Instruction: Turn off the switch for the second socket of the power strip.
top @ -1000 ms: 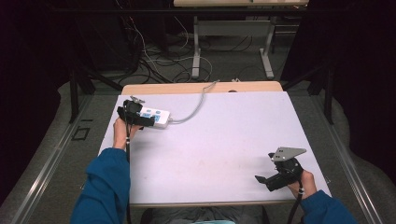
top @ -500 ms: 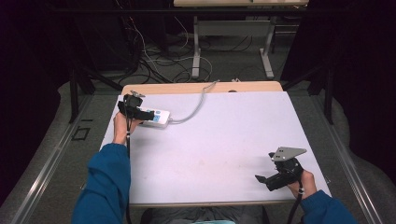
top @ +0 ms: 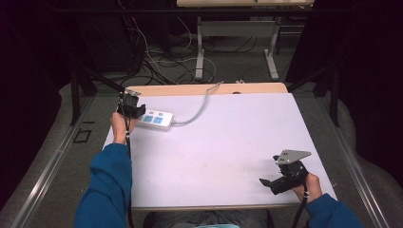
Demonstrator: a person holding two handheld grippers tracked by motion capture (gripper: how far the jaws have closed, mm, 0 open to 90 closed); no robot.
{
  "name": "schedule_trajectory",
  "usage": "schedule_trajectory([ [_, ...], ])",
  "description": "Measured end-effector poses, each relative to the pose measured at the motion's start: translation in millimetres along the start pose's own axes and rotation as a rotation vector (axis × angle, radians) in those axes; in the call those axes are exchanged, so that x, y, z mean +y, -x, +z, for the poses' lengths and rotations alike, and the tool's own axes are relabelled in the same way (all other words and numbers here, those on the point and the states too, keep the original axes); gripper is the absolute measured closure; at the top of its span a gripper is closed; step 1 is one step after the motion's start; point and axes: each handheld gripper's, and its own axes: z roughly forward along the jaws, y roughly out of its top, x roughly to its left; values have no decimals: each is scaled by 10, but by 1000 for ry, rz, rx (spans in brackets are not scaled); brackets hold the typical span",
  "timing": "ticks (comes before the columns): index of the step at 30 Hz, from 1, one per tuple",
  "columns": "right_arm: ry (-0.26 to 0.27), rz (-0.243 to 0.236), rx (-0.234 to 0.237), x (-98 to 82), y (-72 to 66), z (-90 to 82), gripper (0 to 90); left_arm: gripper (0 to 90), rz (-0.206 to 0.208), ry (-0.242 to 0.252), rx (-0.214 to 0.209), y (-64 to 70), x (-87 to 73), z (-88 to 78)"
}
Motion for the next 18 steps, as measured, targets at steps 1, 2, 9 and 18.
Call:
schedule_trajectory([
  [1, 2, -4, -1, -1, 4, 1, 12, 674, -6, 15, -6, -3, -3, 5],
  [2, 16, -4, -6, -4, 4, 7, 12, 736, -10, 22, -9, -5, -6, 9],
  [9, 14, -6, -6, -4, 4, 6, 13, 896, -26, 44, -56, 24, -21, 52],
  [18, 6, -2, -1, -5, -3, -4, 15, 900, -33, 57, -101, 104, -45, 125],
])
